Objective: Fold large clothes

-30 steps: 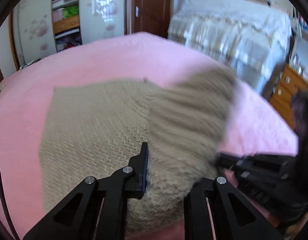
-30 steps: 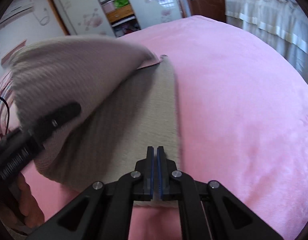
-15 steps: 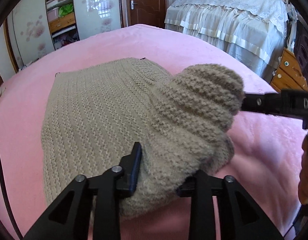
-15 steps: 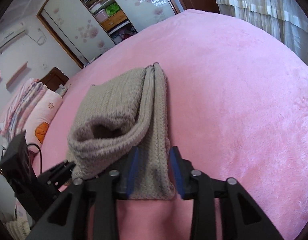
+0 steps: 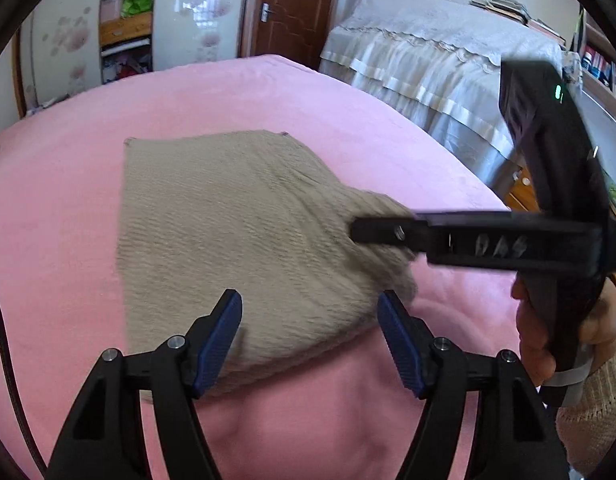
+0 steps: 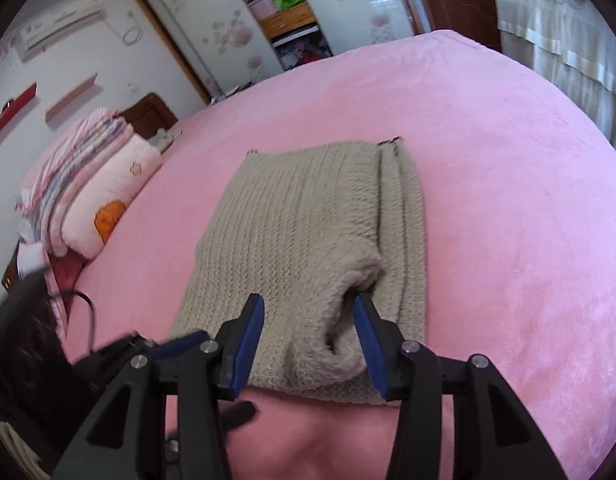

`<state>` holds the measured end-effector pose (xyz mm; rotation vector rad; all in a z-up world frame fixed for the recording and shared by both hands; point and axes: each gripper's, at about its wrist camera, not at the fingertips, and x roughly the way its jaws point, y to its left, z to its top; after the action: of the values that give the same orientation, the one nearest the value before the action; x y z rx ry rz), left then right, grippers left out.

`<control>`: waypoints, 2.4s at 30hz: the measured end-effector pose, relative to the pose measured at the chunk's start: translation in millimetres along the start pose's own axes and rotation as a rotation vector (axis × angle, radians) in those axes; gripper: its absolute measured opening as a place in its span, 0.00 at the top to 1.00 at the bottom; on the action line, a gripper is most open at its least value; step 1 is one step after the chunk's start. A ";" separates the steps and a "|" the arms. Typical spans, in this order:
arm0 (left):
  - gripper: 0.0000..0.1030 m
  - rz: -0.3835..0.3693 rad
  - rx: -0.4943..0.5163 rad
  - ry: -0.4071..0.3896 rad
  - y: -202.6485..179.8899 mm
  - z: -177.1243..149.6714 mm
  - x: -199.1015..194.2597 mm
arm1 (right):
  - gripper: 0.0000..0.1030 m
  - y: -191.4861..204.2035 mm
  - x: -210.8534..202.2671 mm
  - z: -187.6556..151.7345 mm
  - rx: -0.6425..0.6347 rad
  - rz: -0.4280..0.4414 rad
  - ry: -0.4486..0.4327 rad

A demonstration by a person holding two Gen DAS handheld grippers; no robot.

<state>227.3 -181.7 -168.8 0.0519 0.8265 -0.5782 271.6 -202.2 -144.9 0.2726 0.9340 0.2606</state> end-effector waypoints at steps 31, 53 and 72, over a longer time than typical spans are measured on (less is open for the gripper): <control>0.00 0.187 -0.187 -0.021 92.6 49.0 1.7 | 0.67 42.3 -14.2 4.7 -0.126 -0.234 -0.164; 0.01 0.093 -0.402 0.162 155.6 70.6 100.5 | 0.94 43.5 90.6 62.3 -0.077 -0.133 0.029; 0.00 0.019 -0.228 0.104 82.0 96.8 -6.6 | 0.07 67.7 -12.4 72.9 0.014 -0.023 -0.093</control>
<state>330.9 -134.8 -112.2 -0.1194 0.9876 -0.4627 317.1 -151.6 -71.3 0.2848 0.8467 0.2185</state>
